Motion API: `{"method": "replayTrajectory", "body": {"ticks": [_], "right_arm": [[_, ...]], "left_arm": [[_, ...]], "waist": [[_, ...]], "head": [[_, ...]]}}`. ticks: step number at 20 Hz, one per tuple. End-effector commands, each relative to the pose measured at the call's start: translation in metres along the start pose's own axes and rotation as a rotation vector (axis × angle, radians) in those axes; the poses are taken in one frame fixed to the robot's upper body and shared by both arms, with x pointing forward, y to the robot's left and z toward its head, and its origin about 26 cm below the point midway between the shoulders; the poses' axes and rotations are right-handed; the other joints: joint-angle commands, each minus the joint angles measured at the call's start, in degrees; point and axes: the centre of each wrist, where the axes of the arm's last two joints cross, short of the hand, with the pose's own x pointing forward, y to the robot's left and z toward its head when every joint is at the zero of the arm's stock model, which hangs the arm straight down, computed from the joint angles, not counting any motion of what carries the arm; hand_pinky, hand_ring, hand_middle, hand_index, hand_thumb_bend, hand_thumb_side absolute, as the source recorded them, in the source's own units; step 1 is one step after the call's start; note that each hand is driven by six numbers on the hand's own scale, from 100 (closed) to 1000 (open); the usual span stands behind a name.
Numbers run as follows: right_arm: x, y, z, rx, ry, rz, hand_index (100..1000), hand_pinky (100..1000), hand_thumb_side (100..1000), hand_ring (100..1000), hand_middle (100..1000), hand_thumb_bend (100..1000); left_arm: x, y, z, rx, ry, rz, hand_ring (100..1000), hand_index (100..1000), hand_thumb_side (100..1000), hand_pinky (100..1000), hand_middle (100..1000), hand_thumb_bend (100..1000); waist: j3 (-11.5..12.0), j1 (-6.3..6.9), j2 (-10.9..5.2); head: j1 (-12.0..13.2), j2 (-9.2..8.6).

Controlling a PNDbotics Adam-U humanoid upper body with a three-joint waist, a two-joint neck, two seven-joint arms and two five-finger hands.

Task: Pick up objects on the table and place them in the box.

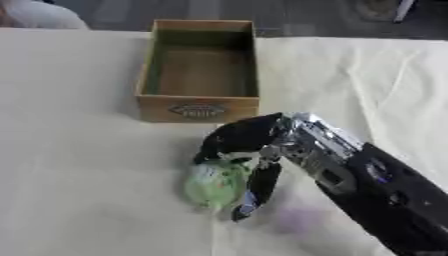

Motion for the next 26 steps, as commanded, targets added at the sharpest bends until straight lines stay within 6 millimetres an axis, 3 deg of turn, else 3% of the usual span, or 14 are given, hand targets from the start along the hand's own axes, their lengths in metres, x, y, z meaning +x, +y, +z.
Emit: {"method": "replayTrajectory", "body": {"ticks": [1, 5, 9, 10, 15, 19, 26], "right_arm": [[-0.003, -0.006, 0.003, 0.117, -0.061, 0.115, 1000, 991, 514, 980, 833, 506], [-0.003, -0.012, 0.006, 0.098, -0.047, 0.117, 1000, 973, 509, 957, 781, 400], [0.0, -0.021, 0.011, 0.065, -0.033, 0.114, 987, 959, 546, 939, 749, 188], [0.001, -0.024, 0.012, 0.056, -0.032, 0.115, 969, 955, 564, 934, 739, 100], [0.009, -0.042, 0.02, 0.005, -0.039, 0.135, 898, 948, 581, 925, 720, 100], [0.015, -0.057, 0.027, -0.029, -0.04, 0.17, 834, 937, 534, 912, 680, 100], [0.021, -0.087, 0.043, -0.087, 0.0, 0.252, 759, 916, 562, 900, 633, 100]], "left_arm": [[0.006, 0.001, -0.005, -0.013, -0.03, -0.007, 376, 633, 915, 299, 389, 100], [0.006, 0.001, -0.005, -0.013, -0.03, -0.007, 376, 633, 915, 300, 389, 100], [0.006, 0.001, -0.005, -0.014, -0.03, -0.007, 376, 633, 916, 300, 389, 100], [0.006, 0.001, -0.005, -0.014, -0.03, -0.007, 376, 633, 916, 300, 389, 100], [0.006, 0.001, -0.005, -0.015, -0.031, -0.007, 377, 633, 916, 300, 389, 100], [0.006, 0.002, -0.005, -0.014, -0.031, -0.008, 377, 633, 915, 300, 389, 100], [0.006, 0.002, -0.005, -0.015, -0.03, -0.009, 377, 633, 914, 301, 389, 100]], "waist": [[0.1, 0.06, -0.91], [0.2, 0.05, -0.92], [0.2, 0.06, -0.93], [0.2, 0.07, -0.94], [0.2, 0.06, -1.0], [0.1, 0.05, -1.11], [-0.1, 0.11, -1.28]], "head": [[-0.1, -0.82], [-0.1, -0.86], [0.0, -0.91], [0.0, -0.91], [0.0, -0.94], [0.0, -0.94], [0.0, -0.95]]}}
